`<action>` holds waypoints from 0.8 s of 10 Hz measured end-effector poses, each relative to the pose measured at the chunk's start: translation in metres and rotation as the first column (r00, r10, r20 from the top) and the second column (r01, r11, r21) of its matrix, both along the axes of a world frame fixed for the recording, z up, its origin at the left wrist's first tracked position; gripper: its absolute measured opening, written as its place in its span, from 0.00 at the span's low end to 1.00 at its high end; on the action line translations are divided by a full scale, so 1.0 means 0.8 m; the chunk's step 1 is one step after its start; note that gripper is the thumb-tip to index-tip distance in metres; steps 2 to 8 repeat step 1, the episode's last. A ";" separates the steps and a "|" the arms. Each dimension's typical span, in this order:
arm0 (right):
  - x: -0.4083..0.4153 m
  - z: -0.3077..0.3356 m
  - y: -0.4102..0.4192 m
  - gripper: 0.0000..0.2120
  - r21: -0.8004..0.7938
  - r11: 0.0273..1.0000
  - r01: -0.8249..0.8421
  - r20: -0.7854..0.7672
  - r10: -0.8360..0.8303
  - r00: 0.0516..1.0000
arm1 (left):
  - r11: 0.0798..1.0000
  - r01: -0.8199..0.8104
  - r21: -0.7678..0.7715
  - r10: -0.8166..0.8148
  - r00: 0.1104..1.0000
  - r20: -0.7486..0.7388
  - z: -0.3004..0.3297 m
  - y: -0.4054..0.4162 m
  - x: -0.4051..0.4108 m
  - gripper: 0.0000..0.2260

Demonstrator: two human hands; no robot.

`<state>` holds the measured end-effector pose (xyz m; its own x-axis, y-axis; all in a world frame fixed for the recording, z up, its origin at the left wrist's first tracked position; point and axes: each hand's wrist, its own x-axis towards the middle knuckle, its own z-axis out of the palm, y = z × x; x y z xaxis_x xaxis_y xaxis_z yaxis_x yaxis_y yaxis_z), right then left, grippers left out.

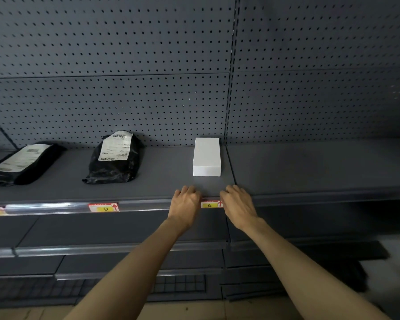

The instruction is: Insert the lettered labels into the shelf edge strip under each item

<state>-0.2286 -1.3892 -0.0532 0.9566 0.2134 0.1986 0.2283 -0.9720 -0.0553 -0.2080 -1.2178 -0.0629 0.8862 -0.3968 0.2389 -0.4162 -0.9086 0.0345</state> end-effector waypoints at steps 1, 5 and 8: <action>0.002 0.008 -0.009 0.09 0.081 0.997 0.007 0.006 -0.007 1.000 | 0.991 -0.039 -0.130 0.034 0.999 -0.040 0.012 0.006 0.001 0.09; 0.002 0.008 -0.009 0.09 0.081 0.997 0.007 0.006 -0.007 1.000 | 0.991 -0.039 -0.130 0.034 0.999 -0.040 0.012 0.006 0.001 0.09; 0.002 0.008 -0.009 0.09 0.081 0.997 0.007 0.006 -0.007 1.000 | 0.991 -0.039 -0.130 0.034 0.999 -0.040 0.012 0.006 0.001 0.09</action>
